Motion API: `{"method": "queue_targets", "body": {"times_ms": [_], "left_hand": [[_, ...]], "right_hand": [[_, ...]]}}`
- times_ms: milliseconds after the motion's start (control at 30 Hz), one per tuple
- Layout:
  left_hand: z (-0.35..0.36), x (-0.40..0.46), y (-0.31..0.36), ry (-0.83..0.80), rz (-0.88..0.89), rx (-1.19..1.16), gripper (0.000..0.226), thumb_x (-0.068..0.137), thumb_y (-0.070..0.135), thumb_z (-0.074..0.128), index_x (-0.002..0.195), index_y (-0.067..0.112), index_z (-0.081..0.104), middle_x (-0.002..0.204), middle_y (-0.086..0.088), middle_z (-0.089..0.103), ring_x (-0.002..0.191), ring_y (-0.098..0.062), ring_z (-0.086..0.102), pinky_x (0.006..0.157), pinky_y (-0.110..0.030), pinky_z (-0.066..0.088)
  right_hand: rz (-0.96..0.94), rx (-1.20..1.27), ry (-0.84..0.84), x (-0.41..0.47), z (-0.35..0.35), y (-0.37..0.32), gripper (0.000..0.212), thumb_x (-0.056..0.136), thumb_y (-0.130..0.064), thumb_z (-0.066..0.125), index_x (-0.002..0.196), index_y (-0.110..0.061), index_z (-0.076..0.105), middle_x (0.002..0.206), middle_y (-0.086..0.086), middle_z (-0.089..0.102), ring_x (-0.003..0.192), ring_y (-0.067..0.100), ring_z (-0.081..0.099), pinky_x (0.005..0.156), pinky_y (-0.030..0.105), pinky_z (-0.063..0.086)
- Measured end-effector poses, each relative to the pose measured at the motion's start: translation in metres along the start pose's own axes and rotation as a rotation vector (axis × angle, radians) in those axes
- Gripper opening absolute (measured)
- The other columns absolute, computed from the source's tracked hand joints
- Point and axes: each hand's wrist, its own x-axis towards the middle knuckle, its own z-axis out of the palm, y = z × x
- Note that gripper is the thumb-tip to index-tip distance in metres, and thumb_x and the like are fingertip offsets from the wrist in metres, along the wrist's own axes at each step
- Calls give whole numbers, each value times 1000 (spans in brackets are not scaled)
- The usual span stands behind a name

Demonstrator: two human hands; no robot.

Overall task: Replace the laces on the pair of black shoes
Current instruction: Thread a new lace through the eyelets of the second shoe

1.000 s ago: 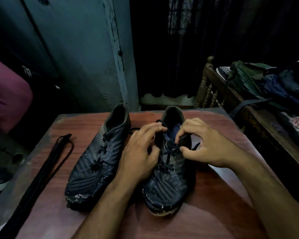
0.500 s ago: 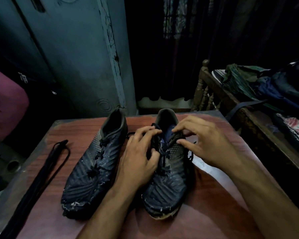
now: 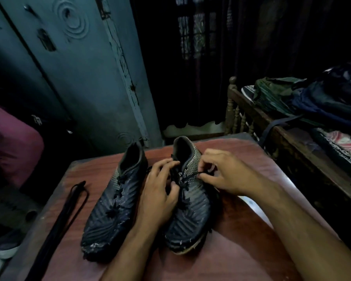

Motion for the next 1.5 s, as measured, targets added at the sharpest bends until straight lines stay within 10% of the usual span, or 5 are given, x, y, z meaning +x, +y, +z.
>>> {"method": "queue_targets", "body": {"times_ms": [233,400,733,933,1500], "left_hand": [[-2,-6,11,34,-16,41,47,87,16,56,132,30,59,139,17,48,127,-10,51,109,-35,44],[-5,-3,21,-5,-47,77,48,86,8,60,129,30,59,135,19,48,121,-11,52,106,-40,46],[-16,31,88,-209,217,138,51,96,51,60,142,29,57,135,11,60,127,-4,48,110,-17,31],[-12,44,86,-376,127,188,47,92,58,65,135,40,60,121,11,71,124,-14,59,111,-31,37],[-66,48,91,-352,-78,-429,9,89,18,73,86,10,73,82,-6,75,77,-12,65,72,-23,50]], "right_hand": [[172,422,245,-2,-25,3,13,97,-10,65,90,-20,63,70,-5,66,66,7,64,71,25,50],[345,745,501,-1,-31,22,22,109,-15,43,96,-7,59,48,-15,35,42,7,33,47,34,44],[232,372,318,-1,-14,-1,38,108,-20,47,70,-16,51,65,-7,52,62,3,47,63,27,37],[314,482,420,-1,-17,6,39,109,-27,46,72,-13,49,64,-11,45,59,2,42,59,25,33],[495,667,602,4,-7,34,50,107,-40,46,63,-19,50,45,-15,42,44,2,38,54,29,28]]}}
